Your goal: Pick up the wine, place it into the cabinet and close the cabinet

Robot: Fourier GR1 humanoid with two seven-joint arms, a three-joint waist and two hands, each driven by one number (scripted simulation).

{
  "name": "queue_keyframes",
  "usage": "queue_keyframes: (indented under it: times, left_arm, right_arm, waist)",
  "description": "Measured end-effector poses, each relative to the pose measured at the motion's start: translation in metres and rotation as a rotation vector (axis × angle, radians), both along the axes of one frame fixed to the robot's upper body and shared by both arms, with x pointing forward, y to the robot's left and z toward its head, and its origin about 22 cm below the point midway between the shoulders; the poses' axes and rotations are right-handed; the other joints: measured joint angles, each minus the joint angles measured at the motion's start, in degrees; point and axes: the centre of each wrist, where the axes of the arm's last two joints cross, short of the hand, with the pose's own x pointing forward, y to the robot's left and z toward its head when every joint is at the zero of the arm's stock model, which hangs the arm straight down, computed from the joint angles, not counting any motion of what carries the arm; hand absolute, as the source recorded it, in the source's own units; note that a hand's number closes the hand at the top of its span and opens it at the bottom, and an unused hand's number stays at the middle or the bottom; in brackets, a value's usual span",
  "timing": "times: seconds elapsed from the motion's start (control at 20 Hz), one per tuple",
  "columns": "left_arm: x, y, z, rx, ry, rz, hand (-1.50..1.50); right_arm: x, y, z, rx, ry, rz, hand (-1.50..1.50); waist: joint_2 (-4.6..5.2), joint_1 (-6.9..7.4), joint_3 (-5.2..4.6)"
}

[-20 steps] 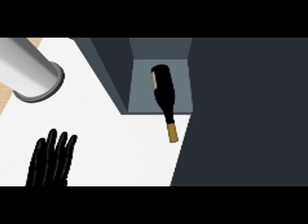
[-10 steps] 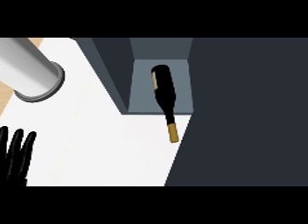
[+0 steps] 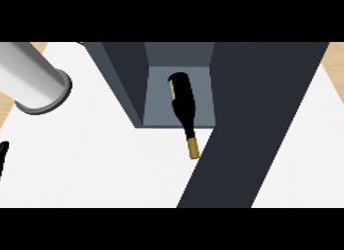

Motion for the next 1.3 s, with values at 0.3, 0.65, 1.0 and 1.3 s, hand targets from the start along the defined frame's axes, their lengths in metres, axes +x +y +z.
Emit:
queue_keyframes:
  times: [0.3, 0.65, 1.0, 1.3]
  left_arm:
    - [0.005, 0.015, 0.011, 0.013, 0.004, -0.018, -1.50]
    - [0.010, 0.027, 0.016, -0.011, 0.012, -0.042, -1.50]
    - [0.016, 0.026, 0.016, -0.041, 0.010, -0.072, -1.50]
    - [0.022, 0.017, 0.017, -0.055, 0.018, -0.090, -1.50]
  right_arm:
    - [0.000, 0.009, 0.000, 0.035, -0.030, -0.051, 1.50]
    - [0.001, 0.028, 0.006, 0.006, -0.126, -0.092, 1.50]
    - [0.009, 0.039, 0.017, -0.026, -0.180, -0.070, 1.50]
    - [0.036, 0.068, 0.031, 0.023, -0.171, -0.040, 1.50]
  waist:
    - [-0.10, 0.17, -0.04]
    - [-0.01, 0.48, -0.07]
    - [0.30, 1.27, -0.09]
    - [0.63, 2.09, -0.03]
